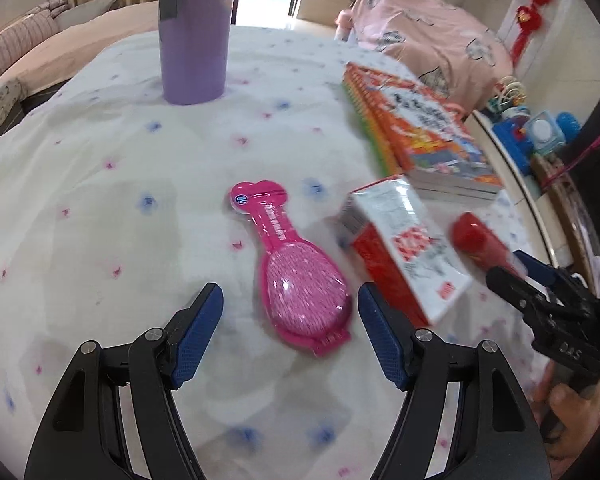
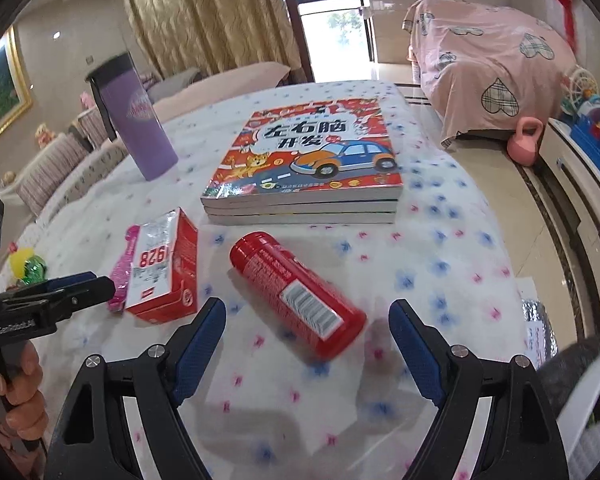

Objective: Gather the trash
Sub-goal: 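Grasp the pink hairbrush with the left gripper while the right grasps the red spray can, then carry the hairbrush and spray can over the bin and open both grippers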

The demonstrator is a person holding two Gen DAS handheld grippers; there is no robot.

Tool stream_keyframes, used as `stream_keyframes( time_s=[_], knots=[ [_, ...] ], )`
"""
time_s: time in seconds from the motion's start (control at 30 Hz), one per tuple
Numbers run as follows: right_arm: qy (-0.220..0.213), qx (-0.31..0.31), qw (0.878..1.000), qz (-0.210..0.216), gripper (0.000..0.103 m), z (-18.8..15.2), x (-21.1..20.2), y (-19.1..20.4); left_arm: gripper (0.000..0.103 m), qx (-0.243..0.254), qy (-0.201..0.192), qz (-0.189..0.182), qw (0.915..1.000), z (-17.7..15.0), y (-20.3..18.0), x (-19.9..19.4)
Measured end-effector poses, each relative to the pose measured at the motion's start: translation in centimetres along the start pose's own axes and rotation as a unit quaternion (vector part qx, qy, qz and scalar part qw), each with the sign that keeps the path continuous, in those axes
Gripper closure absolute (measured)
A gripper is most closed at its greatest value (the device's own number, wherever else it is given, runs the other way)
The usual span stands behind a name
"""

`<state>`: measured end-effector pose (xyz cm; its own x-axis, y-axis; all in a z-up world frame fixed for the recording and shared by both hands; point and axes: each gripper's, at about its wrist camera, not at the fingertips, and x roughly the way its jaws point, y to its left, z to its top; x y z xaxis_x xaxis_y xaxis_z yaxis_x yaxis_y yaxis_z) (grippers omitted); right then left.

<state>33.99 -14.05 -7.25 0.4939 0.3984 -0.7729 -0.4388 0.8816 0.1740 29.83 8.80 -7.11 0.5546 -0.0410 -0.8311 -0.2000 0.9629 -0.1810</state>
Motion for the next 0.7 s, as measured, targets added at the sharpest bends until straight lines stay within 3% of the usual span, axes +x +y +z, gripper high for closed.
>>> stream_keyframes(
  time_s=[0.07,0.1,0.13,0.2,0.33,0.7],
  knots=[
    [0.012,-0.010,1.000,-0.005,0.020,0.1,0.7,0.4,0.036,0.020,-0.007,0.012,0.9997,0.1,-0.7,0.3],
    [0.017,-0.013,1.000,-0.007,0.026,0.1,1.0,0.5,0.042,0.031,-0.012,0.018,0.9993,0.0,-1.1,0.4],
    [0.022,-0.016,1.000,-0.011,0.042,0.1,1.2,0.6,0.056,0.039,-0.016,0.019,0.9989,-0.1,-1.3,0.4],
    [0.021,-0.022,0.999,-0.029,0.052,-0.2,1.2,0.9,0.056,0.057,-0.021,0.019,0.9980,-0.5,-1.8,0.4],
    [0.016,0.000,1.000,-0.017,0.067,-0.9,0.1,0.4,0.057,0.068,-0.024,0.003,0.9974,-1.6,-1.9,-0.5],
    [-0.006,0.088,0.996,0.034,0.069,-5.2,-4.9,-1.0,0.057,0.064,-0.017,-0.091,0.9936,-6.3,-3.0,-5.7]
  ],
)
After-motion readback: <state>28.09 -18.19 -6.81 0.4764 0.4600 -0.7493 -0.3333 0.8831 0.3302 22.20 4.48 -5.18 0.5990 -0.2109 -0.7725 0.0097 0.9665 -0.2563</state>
